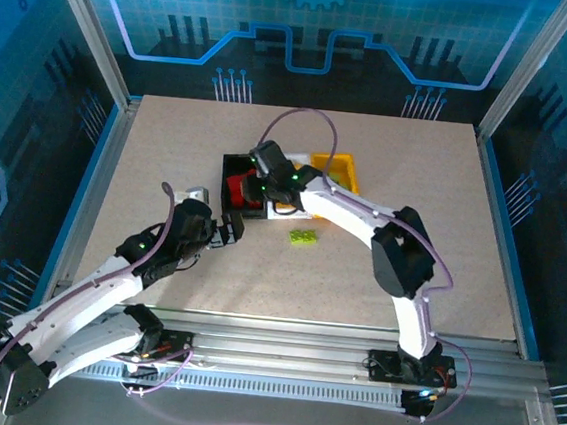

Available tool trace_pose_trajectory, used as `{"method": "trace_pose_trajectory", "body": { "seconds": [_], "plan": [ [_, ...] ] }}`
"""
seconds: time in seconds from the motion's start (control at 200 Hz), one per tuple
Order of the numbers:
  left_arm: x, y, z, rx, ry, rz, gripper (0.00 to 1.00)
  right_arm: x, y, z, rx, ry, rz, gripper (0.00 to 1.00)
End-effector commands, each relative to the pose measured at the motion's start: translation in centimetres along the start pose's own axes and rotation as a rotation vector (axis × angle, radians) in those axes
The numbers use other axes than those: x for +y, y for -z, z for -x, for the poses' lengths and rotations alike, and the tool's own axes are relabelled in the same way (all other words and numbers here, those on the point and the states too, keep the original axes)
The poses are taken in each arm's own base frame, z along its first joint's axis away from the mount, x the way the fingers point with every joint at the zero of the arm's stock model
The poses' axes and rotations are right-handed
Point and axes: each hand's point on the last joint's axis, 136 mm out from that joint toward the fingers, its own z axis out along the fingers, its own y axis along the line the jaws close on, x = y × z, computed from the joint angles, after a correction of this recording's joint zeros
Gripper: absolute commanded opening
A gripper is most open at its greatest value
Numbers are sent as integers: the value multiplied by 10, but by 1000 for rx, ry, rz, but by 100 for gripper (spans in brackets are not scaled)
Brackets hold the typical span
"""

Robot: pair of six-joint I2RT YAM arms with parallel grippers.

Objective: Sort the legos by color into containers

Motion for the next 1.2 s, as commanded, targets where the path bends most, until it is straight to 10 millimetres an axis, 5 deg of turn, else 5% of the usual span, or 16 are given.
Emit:
{"method": "trace_pose_trajectory", "body": {
  "seconds": [0.0, 0.15, 0.305, 0.545, 0.725, 0.911, 1.051, 1.196],
  "plan": [
    [9, 1, -5, 14, 14, 24, 99, 2, -15, 23, -30, -20, 11, 35],
    [10, 2, -5, 17, 8, 29, 99, 5, -31, 44, -56, -14, 22, 39],
    [11, 3, -5, 16, 9, 28, 99, 2, -35, 49, -47, -14, 18, 71],
    [4, 1, -4, 18, 15, 0, 99, 3, 5, 52, -94, -3, 43, 77],
    [-3, -5, -6, 41, 9, -16, 99, -17, 51, 16, -84, -26, 25, 81],
    [-12, -16, -9, 70, 9, -40, 99, -63, 83, -46, -7, -54, -88, 83],
    [-24, -31, -16, 117, 7, -73, 99, -103, 91, -93, 79, -94, -197, 81],
    [-31, -43, -24, 172, 11, -83, 99, -141, 83, -117, 141, -197, -288, 72]
  ]
}}
